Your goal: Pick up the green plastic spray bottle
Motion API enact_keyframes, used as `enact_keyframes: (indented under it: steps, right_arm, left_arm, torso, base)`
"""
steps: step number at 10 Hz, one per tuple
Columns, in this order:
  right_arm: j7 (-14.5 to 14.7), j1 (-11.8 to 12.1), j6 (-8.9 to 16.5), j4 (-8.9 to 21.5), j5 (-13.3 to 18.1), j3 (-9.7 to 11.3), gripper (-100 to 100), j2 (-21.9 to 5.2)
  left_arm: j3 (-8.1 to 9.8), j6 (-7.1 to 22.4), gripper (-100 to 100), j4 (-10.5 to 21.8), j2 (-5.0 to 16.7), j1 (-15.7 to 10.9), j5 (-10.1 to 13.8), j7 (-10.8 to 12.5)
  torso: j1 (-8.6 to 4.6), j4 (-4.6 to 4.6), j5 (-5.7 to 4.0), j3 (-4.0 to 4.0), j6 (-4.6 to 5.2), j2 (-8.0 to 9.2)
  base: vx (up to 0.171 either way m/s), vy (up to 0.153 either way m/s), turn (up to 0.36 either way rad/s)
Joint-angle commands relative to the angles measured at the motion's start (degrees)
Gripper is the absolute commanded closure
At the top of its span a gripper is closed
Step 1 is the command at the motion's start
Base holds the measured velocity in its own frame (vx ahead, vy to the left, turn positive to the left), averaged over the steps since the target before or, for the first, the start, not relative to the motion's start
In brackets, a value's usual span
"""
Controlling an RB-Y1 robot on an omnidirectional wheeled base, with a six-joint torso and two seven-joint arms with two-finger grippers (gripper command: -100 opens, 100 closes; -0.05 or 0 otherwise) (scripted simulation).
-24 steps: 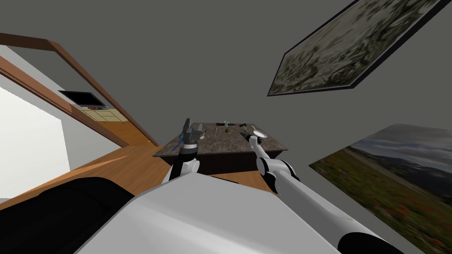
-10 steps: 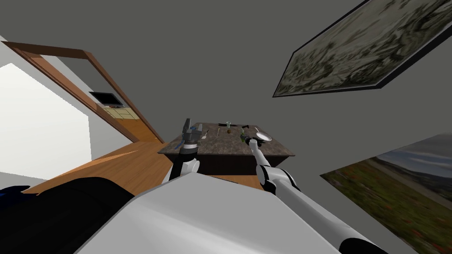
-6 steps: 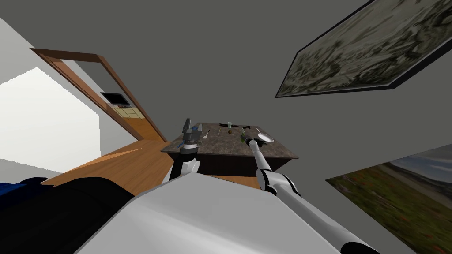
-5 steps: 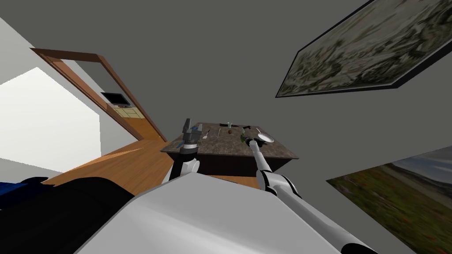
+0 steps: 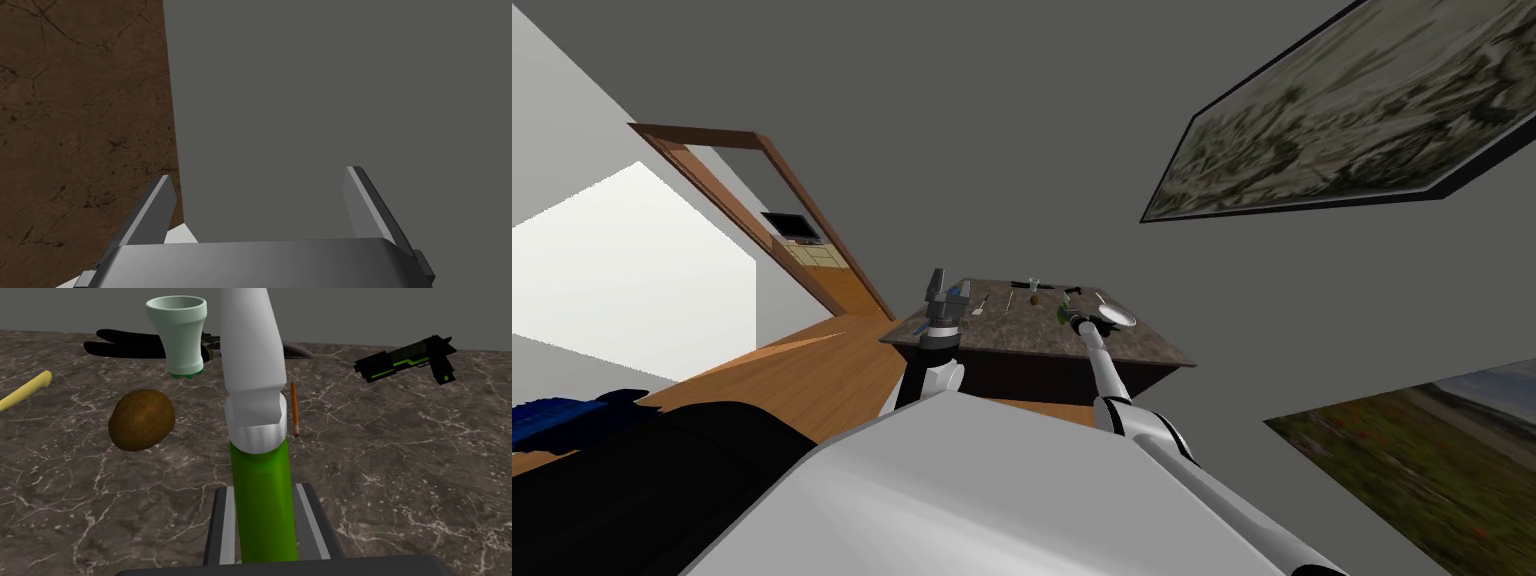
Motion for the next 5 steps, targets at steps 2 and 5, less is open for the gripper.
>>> enact_keyframes:
  steps: [2,5]
  right_arm:
    - [-4.67,4.36,1.64,-4.84,4.91,-0.61,100,1.28]
    - [-8.42,7.16,3.44,-8.9,8.8,-1.29,100,2.48]
  left_arm:
    - [0.0,0.0,0,0.0,0.0,-0.01,0.0,0.0]
    - [0.0,0.0,0,0.0,0.0,0.0,0.0,0.0]
  torso:
    - [-0.02,-0.07,-0.03,-0.08,-0.1,-0.11]
    - [-0.07,-0.06,0.0,-0.07,0.13,-0.08]
  base:
    - [0.032,-0.029,0.182]
    - [0.015,-0.014,0.05]
